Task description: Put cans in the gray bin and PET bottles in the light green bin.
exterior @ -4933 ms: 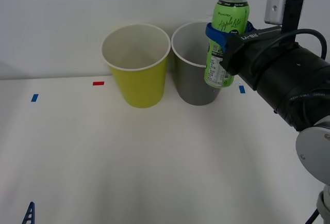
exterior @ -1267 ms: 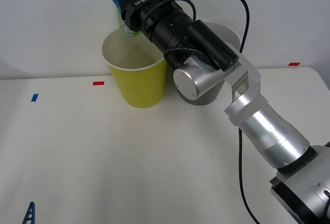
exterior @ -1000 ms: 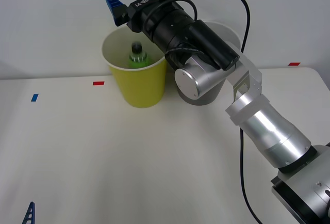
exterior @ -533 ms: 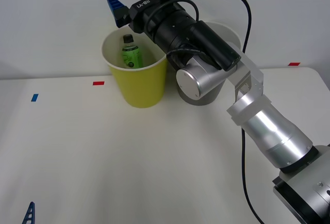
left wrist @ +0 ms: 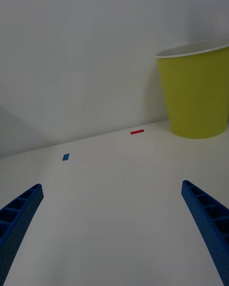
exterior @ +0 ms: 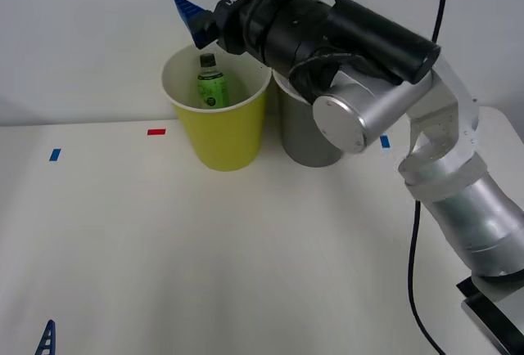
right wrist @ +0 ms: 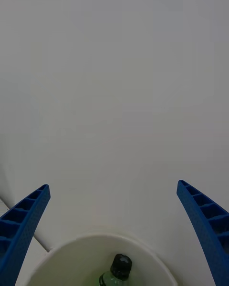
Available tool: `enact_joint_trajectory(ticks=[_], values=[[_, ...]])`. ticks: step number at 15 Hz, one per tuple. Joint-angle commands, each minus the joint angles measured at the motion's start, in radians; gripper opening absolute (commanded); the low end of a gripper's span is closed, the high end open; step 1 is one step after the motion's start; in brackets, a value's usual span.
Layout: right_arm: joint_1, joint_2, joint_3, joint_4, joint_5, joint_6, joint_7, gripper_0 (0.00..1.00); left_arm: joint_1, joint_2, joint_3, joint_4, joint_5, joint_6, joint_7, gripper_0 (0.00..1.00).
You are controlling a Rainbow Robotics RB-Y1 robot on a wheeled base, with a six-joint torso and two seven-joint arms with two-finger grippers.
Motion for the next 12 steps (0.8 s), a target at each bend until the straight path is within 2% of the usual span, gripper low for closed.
enact_joint_trajectory(ticks=[1,5,8,11,12], values=[[0.085,-0.076,-0.023,-0.216,0.071,0.142,-0.142,0.90,0.000,0.000,0.000,0.000,0.000,0.000,0.000,1.00],[0.229,-0.108,-0.100,-0.364,0.093,0.160,-0.184,0.90,0.000,0.000,0.000,0.000,0.000,0.000,0.000,1.00],[0.314,-0.107,-0.211,-0.515,0.091,0.344,-0.187,0.90,0.000,0.000,0.000,0.000,0.000,0.000,0.000,1.00],[0.404,-0.119,-0.341,-0.545,-0.004,0.364,-0.182,0.90,0.000,0.000,0.000,0.000,0.000,0.000,0.000,1.00],[0.436,-0.118,-0.376,-0.547,-0.008,0.366,-0.176,0.90,0.000,0.000,0.000,0.000,0.000,0.000,0.000,1.00]])
